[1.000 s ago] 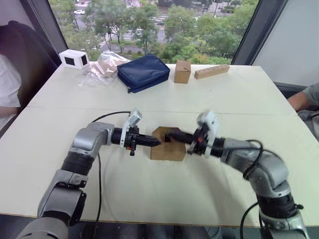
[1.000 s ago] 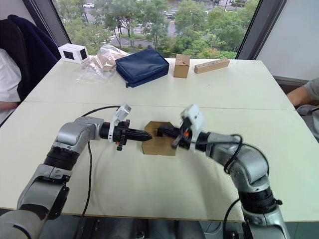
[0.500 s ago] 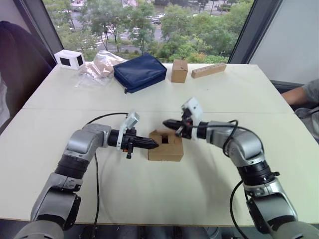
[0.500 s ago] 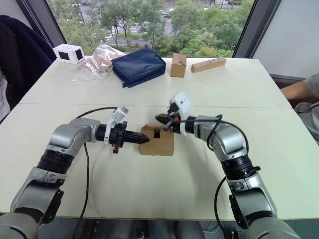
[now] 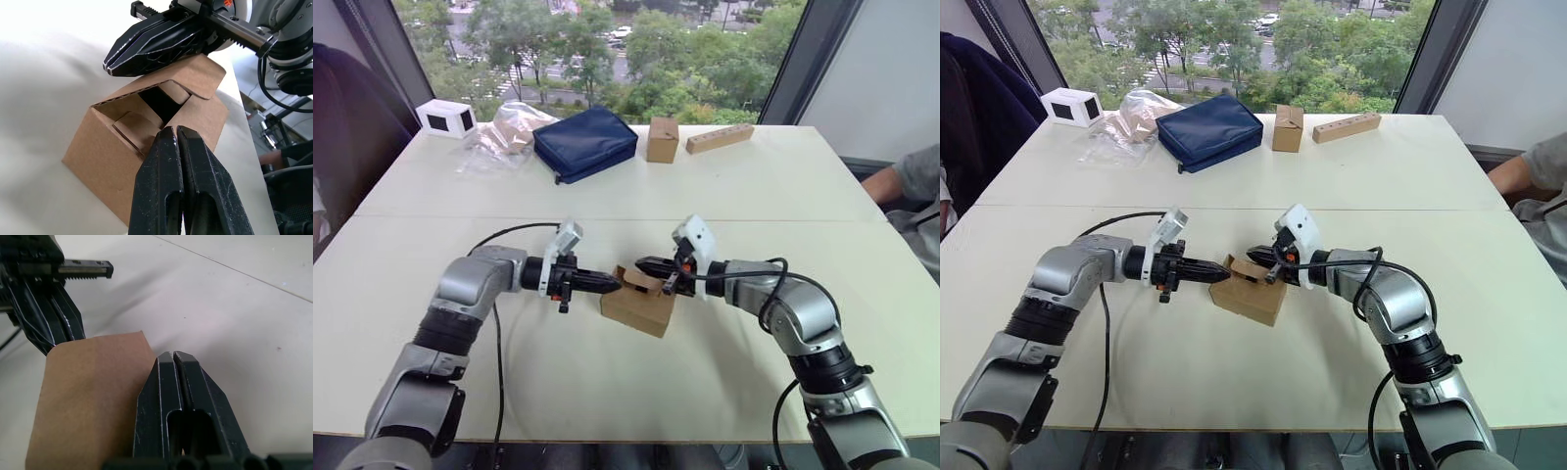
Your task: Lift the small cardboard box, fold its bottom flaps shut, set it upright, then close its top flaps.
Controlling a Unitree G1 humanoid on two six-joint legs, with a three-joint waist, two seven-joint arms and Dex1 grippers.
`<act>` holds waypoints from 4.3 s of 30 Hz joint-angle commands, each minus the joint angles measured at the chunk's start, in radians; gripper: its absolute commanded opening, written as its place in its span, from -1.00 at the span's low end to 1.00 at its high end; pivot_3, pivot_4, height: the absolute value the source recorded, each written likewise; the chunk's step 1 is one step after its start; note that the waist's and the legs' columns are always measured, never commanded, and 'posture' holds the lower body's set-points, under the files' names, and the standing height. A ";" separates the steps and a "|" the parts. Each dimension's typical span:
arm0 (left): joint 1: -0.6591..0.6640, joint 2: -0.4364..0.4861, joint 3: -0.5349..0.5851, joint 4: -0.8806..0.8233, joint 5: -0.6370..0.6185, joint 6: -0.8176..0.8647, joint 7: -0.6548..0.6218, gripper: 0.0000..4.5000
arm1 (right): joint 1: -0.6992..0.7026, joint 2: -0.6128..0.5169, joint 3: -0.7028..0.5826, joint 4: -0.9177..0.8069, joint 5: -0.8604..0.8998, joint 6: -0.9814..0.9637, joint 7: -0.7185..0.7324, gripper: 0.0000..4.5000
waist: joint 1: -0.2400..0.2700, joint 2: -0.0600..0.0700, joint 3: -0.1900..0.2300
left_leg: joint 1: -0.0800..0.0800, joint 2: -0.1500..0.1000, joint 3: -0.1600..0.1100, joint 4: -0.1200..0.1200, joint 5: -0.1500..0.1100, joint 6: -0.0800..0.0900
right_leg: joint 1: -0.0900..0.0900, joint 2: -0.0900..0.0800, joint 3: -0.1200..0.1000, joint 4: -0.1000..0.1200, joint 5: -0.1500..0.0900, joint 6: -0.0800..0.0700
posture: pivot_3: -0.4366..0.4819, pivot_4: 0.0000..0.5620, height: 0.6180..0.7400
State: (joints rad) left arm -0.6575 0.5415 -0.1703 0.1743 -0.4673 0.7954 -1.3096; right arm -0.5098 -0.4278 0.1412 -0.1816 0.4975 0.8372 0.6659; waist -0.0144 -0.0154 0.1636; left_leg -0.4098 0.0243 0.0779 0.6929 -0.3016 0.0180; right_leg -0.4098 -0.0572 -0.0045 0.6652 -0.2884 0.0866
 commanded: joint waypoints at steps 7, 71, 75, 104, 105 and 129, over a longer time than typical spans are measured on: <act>0.011 -0.013 -0.018 -0.020 -0.006 0.000 0.006 -0.97 | -0.004 -0.004 -0.106 -0.156 0.107 0.105 -0.038 -1.00 | 0.002 0.000 0.000 | 0.000 -0.001 0.000 0.000 0.000 0.000 | 0.000 -0.001 0.000 0.000 0.000 0.000 | -0.05 -0.47 1.00; -0.224 -0.207 -0.054 0.290 0.111 -0.143 -0.070 -0.97 | 0.170 -0.048 -0.024 -0.372 0.111 0.223 -0.201 -1.00 | 0.003 -0.001 0.001 | -0.001 -0.004 -0.001 -0.002 0.000 0.001 | 0.000 -0.004 -0.001 -0.002 0.000 0.000 | -0.05 -0.47 1.00; -0.228 -0.202 -0.045 0.297 0.108 -0.141 -0.064 -0.97 | 0.160 -0.057 -0.010 -0.332 0.074 0.193 -0.196 -1.00 | 0.002 -0.001 0.001 | -0.001 -0.004 -0.001 -0.002 0.000 0.001 | 0.000 -0.004 -0.001 -0.002 0.000 0.000 | -0.05 -0.47 1.00; -0.170 -0.172 -0.095 0.257 0.149 -0.180 -0.090 -0.97 | 0.162 -0.075 -0.081 -0.389 0.157 0.209 -0.138 -1.00 | 0.003 -0.001 0.001 | -0.001 -0.004 -0.001 -0.002 0.000 0.000 | 0.000 -0.004 -0.001 -0.002 0.000 0.000 | -0.05 -0.47 1.00; -0.158 -0.165 -0.100 0.245 0.153 -0.180 -0.091 -0.97 | 0.159 -0.065 -0.113 -0.410 0.197 0.220 -0.136 -1.00 | 0.003 -0.001 0.001 | -0.001 -0.004 -0.001 -0.002 0.000 0.000 | 0.000 -0.004 -0.001 -0.002 0.000 0.000 | -0.05 -0.47 1.00; -0.022 -0.108 -0.090 0.034 0.105 -0.087 0.070 -0.97 | 0.216 -0.177 0.020 -0.301 0.068 0.081 -0.096 -1.00 | 0.003 -0.001 0.000 | 0.000 -0.004 -0.001 -0.004 0.000 0.000 | 0.001 -0.005 -0.001 -0.003 0.000 0.000 | -0.05 -0.47 1.00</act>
State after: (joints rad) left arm -0.7003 0.4216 -0.2301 0.2105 -0.3984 0.7247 -1.2467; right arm -0.3068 -0.5884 0.1403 -0.4945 0.5896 0.9282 0.5574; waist -0.0113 -0.0161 0.1635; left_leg -0.4085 0.0197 0.0771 0.6889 -0.3014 0.0180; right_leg -0.4083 -0.0620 -0.0051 0.6619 -0.2888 0.0868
